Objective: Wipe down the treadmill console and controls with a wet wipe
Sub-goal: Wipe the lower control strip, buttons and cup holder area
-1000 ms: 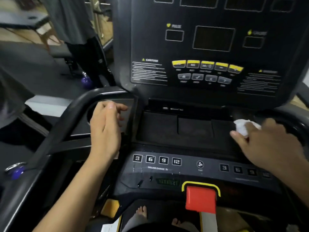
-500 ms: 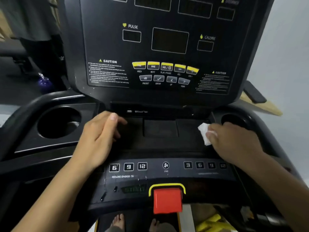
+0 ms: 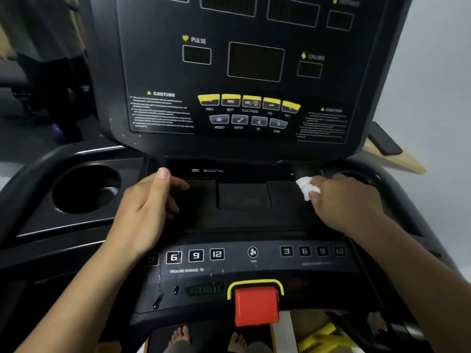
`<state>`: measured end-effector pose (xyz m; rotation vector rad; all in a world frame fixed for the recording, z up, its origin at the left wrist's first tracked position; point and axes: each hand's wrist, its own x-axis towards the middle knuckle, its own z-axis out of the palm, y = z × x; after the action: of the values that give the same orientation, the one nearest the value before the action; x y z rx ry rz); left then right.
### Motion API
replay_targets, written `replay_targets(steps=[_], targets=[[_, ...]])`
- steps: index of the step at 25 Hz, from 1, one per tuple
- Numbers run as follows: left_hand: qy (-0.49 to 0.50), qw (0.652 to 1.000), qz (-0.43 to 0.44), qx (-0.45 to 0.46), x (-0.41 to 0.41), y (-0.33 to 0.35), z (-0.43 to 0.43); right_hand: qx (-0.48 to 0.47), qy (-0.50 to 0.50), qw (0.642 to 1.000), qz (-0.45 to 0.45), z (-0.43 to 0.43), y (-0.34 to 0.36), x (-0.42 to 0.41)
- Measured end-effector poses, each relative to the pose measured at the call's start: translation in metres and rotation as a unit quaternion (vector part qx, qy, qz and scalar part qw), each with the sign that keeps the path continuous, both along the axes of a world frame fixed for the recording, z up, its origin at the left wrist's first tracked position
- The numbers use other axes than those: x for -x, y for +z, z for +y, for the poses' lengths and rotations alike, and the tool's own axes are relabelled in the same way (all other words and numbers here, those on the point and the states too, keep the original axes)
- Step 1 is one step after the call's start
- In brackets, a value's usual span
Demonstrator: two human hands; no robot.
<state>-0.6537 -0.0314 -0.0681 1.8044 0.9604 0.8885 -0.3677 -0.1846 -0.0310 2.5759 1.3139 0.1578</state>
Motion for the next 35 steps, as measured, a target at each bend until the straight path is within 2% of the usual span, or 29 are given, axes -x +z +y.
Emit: replay_targets(steps=[5,8,12,14,16,19,22,24,27,31,35], targets=[[0.014,0.999,0.022,-0.022,-0.002,0.002,-0.002,0.001,0.017,1.000,0.020,0.002,0.011,0.008],[0.007,1.000,0.017,-0.013,-0.006,0.004,0.000,0.065,0.062,0.995,0.034,-0.006,0.013,0.039],[0.031,0.998,-0.058,0.023,-0.006,0.002,0.003,0.079,0.174,0.969,0.156,0.011,0.023,0.100],[0.040,0.997,-0.070,-0.003,-0.003,-0.001,0.001,0.044,0.254,0.935,0.244,0.023,0.022,0.133],[0.049,0.996,-0.076,-0.019,-0.001,-0.002,0.001,0.017,0.291,0.902,0.318,0.036,0.018,0.166],[0.048,0.995,-0.084,-0.008,0.001,-0.004,0.001,0.081,0.324,0.900,0.281,0.053,0.006,0.197],[0.049,0.996,-0.079,0.012,0.000,-0.004,0.002,0.105,0.291,0.930,0.197,0.062,0.006,0.188],[0.049,0.996,-0.070,0.004,-0.001,-0.002,0.000,0.105,0.257,0.945,0.174,0.057,0.014,0.176],[0.046,0.996,-0.073,0.004,-0.001,-0.001,0.000,0.088,0.255,0.944,0.188,0.044,0.025,0.172],[0.049,0.994,-0.101,0.016,-0.001,-0.003,0.003,0.093,0.294,0.919,0.246,0.061,0.012,0.177],[0.061,0.959,-0.237,0.145,0.000,-0.008,0.011,0.056,0.309,0.912,0.262,0.096,-0.004,0.171]])
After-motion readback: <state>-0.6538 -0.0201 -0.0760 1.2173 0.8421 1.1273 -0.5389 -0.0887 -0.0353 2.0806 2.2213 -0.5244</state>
